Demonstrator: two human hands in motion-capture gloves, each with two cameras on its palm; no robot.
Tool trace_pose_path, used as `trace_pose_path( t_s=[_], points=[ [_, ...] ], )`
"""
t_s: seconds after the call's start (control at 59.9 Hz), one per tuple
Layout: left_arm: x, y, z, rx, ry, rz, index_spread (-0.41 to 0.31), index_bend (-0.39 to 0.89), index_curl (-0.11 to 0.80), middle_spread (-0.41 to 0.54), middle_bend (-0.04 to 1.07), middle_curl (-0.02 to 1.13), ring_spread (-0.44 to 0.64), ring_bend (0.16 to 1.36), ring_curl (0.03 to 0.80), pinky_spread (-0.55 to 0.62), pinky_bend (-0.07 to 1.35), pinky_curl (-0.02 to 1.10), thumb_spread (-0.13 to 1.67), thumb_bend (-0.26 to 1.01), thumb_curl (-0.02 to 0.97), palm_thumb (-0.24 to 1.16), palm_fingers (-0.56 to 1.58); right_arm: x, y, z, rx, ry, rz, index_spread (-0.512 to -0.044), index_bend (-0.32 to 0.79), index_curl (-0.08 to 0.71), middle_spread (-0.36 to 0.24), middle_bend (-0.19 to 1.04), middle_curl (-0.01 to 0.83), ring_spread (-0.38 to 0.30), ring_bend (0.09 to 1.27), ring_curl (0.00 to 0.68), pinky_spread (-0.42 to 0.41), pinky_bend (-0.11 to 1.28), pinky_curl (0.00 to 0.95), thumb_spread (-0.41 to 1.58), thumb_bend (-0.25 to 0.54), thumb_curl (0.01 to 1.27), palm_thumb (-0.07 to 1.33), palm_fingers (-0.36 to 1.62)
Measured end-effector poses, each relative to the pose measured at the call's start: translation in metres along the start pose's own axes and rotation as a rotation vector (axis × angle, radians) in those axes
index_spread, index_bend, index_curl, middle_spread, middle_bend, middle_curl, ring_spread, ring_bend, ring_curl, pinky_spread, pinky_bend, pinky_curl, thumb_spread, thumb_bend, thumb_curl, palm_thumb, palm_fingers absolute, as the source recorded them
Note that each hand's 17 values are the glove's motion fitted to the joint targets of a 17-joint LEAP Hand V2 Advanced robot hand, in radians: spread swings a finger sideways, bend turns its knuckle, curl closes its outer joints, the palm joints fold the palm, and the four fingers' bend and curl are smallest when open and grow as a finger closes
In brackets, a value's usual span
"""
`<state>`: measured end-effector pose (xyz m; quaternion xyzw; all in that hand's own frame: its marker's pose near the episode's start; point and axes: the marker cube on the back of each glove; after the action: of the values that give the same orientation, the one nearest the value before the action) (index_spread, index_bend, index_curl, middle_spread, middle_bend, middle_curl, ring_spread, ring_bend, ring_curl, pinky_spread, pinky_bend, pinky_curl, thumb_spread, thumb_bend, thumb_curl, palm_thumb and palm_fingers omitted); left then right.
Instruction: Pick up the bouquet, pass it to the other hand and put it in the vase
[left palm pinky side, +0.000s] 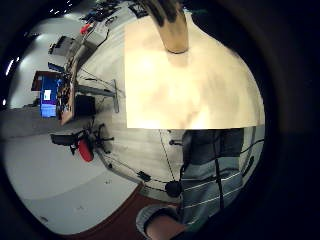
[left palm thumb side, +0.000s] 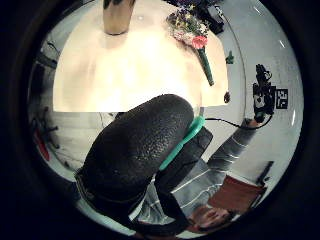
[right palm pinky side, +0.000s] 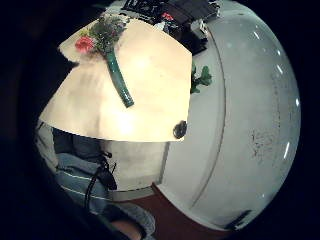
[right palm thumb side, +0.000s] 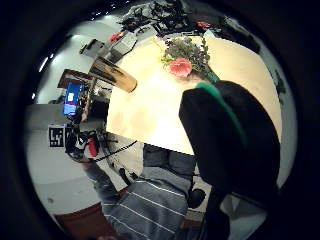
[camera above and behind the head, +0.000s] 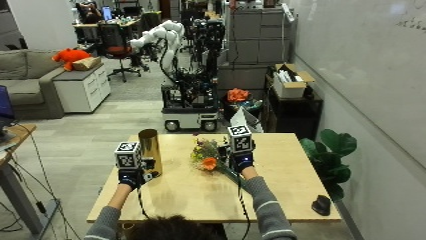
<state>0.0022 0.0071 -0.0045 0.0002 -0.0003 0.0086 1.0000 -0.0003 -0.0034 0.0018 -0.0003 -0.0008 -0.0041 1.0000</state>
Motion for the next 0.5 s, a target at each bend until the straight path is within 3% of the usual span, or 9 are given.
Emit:
trace_pose_path(
  t_s=[0.067, 0.167, 0.267, 0.351, 0.501],
  points=[
    [-0.001, -0.001, 0.0, 0.002, -0.007, 0.015, 0.004, 0.11, 0.049, 0.132, 0.18, 0.08, 0.17, 0.46, 0.121, 0.21, 0.41, 0.13, 0.55, -0.01, 0.05, 0.01, 0.28, -0.005, 0.005, -0.004, 0.009, -0.017, -0.003, -0.251, 0.09, 0.041, -0.048, 0.21, 0.082, -0.008, 0.33, 0.092, 0.098, 0.47, 0.15, 0.67, 0.244, 0.05, 0.34, 0.23],
    [0.008, 0.017, -0.01, 0.017, -0.006, 0.03, 0.005, 0.13, 0.088, 0.172, 0.19, 0.14, 0.23, 0.5, 0.168, 0.28, 0.44, 0.19, 0.76, -0.02, 0.095, 0.0, 0.25, -0.008, 0.003, -0.005, 0.028, -0.035, -0.012, -0.322, 0.11, 0.075, -0.062, 0.23, 0.141, -0.018, 0.36, 0.139, 0.127, 0.5, 0.209, 0.99, 0.27, 0.07, 0.37, 0.19],
    [0.008, 0.011, -0.008, 0.008, -0.009, 0.016, 0.006, 0.14, 0.123, 0.191, 0.19, 0.17, 0.26, 0.53, 0.19, 0.31, 0.45, 0.22, 0.86, -0.03, 0.129, -0.02, 0.22, -0.008, 0.005, -0.006, 0.029, -0.037, -0.021, -0.352, 0.11, 0.098, -0.067, 0.24, 0.184, -0.021, 0.39, 0.167, 0.14, 0.51, 0.24, 1.18, 0.272, 0.09, 0.38, 0.17],
    [0.0, -0.017, 0.008, 0.001, -0.031, 0.001, 0.006, 0.14, 0.147, 0.199, 0.19, 0.2, 0.27, 0.54, 0.202, 0.32, 0.45, 0.24, 0.91, -0.03, 0.152, -0.02, 0.21, -0.007, -0.004, -0.004, 0.058, -0.051, -0.043, -0.364, 0.12, 0.117, -0.068, 0.25, 0.214, -0.018, 0.4, 0.184, 0.146, 0.51, 0.258, 1.28, 0.267, 0.1, 0.38, 0.16],
    [0.03, 0.005, -0.015, 0.035, -0.025, 0.055, 0.006, 0.14, 0.181, 0.206, 0.19, 0.23, 0.28, 0.55, 0.218, 0.33, 0.46, 0.26, 0.95, -0.04, 0.183, -0.03, 0.19, -0.008, -0.001, -0.007, 0.055, -0.109, -0.049, -0.373, 0.12, 0.143, -0.069, 0.25, 0.252, -0.02, 0.41, 0.208, 0.15, 0.52, 0.284, 1.36, 0.247, 0.12, 0.38, 0.14]
  ],
)
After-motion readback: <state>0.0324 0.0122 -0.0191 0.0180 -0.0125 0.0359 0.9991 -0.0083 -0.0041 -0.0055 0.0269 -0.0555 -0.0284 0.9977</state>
